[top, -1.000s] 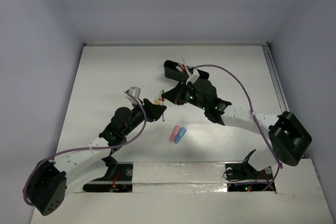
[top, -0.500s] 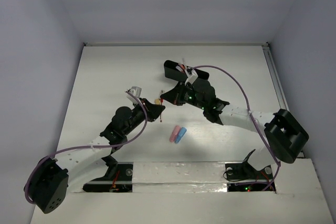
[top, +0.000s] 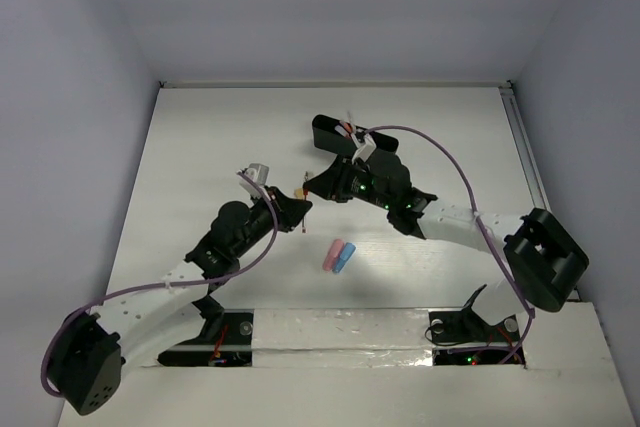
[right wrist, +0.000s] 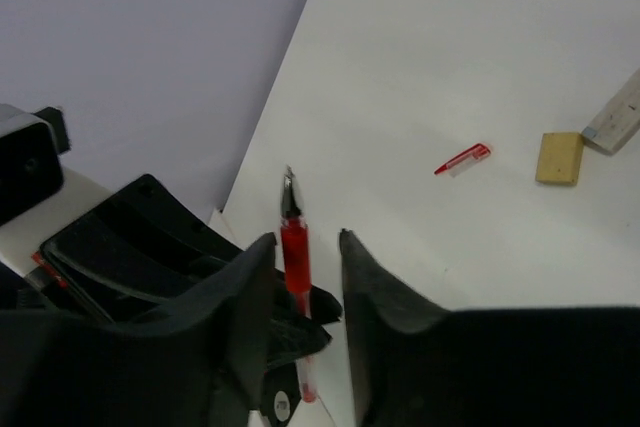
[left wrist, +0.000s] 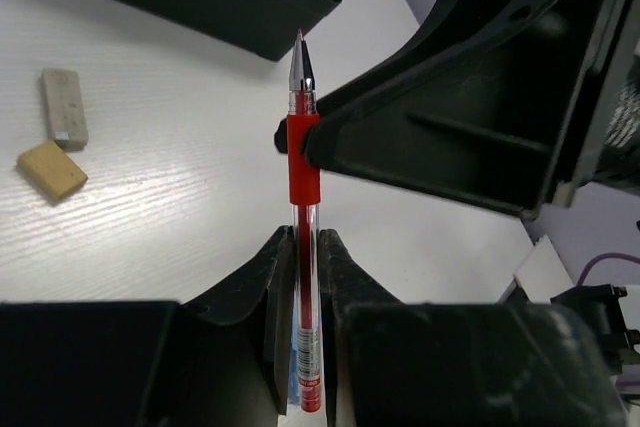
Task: Sort the stationery into containers
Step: Pick up the pen from the center of the board.
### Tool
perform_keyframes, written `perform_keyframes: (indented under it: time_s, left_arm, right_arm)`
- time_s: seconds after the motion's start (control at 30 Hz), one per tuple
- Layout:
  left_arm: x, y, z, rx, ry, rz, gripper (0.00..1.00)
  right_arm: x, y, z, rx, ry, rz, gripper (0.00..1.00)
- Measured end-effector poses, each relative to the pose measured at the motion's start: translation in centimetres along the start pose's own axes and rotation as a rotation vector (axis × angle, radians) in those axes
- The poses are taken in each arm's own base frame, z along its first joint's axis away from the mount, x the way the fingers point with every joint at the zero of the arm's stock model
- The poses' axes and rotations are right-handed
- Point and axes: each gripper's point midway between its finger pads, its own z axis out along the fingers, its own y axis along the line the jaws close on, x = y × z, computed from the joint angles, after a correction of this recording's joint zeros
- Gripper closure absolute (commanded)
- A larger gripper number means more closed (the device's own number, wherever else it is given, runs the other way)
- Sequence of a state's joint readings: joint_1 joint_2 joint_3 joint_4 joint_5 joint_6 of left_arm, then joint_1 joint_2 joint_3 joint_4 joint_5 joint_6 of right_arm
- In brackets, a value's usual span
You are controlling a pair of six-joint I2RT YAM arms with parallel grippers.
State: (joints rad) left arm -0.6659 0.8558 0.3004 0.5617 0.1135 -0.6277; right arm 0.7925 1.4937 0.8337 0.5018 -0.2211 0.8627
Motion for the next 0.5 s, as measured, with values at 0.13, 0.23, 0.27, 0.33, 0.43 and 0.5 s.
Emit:
perform_keyframes:
  time_s: [0.13,0.23,0.27,0.33,0.43,0.5]
  left_arm:
    - [-1.8,-0.4,-1.1,-0.042,-0.024,0.036,1.00]
    - [-3.8,-1.1,-2.4,-0.065,-0.070,0.049,1.00]
    - [-4.7,-1.4,-2.9,-0.070,-0.092,0.051,1.00]
    - [-6.2,-2.0,-3.7,-0.080,-0.131,0.053,1.00]
    - [-8.0,-2.3,-5.0,-0.117,-0.170,0.058,1.00]
    - [-8.9,-2.4,-5.9,-0.145,-0.181,0.070,1.00]
  right_arm:
    - [0.0,-0.1,-0.4,0.016,0.004,-0.028,0.46]
    - [-0.5,0.6,-1.2,0.014,0.004,-0.061,0.46]
    - [-0.6,0.8,-1.5,0.014,0.004,-0.072,0.48]
    - [-0.8,1.1,-2.0,0.014,0.002,-0.091,0.71]
    - [-1.5,1.0,-2.7,0.044,-0.020,-0.124,1.00]
    - [-1.9,0.5,-2.9,0.075,-0.038,-0.150,1.00]
